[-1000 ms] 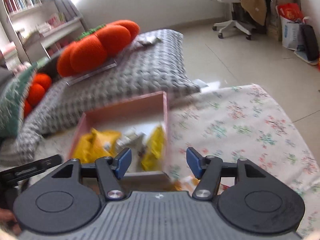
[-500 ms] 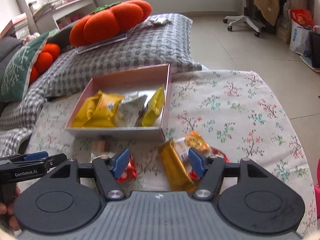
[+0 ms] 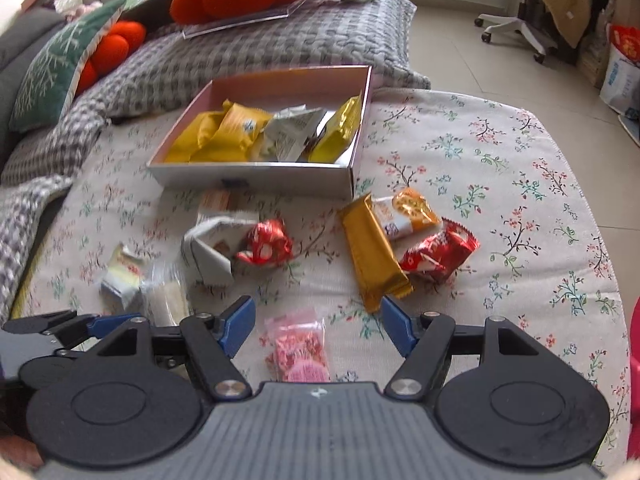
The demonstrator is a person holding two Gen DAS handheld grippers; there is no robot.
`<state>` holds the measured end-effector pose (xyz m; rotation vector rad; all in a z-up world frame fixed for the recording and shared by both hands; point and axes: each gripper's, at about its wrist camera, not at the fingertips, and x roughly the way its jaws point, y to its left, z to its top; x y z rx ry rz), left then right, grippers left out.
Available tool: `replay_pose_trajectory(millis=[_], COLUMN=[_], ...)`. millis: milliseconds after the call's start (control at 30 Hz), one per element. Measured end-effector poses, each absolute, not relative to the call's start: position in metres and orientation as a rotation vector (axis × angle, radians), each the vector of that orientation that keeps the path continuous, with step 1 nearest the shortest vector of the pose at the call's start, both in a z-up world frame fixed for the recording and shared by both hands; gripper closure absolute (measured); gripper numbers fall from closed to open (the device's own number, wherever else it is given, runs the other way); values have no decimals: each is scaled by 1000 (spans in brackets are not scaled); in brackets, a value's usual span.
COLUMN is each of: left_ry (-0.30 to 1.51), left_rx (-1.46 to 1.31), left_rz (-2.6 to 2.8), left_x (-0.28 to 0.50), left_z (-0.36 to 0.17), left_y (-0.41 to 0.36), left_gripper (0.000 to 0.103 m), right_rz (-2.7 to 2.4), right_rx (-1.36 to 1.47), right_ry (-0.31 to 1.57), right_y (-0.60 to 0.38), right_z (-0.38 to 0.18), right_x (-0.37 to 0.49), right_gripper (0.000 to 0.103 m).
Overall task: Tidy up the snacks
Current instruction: 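Grasp the clear-wrapped bar with the left gripper while the right grasps the pink candy bag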
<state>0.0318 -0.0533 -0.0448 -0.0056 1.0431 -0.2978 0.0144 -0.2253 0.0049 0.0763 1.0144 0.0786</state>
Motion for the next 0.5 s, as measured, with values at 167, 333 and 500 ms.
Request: replay_pose_trajectory(millis=[167, 333, 500], left_ry=[1069, 1065, 1072], left_rx=[2, 1, -117], left_rz=[-257, -244, -259], left_x=[36, 40, 47], left_z=[-57, -59, -51], left_y=[-47, -44, -28], left_gripper=[29, 42, 78], right_rz=[89, 92, 99], right_rx=[37, 14, -1], right_ry=[1033, 1048, 1074], right_y=[-219, -215, -213], right_z=[-1, -6, -12], right_x=[11, 12, 12], right_gripper=[37, 37, 39])
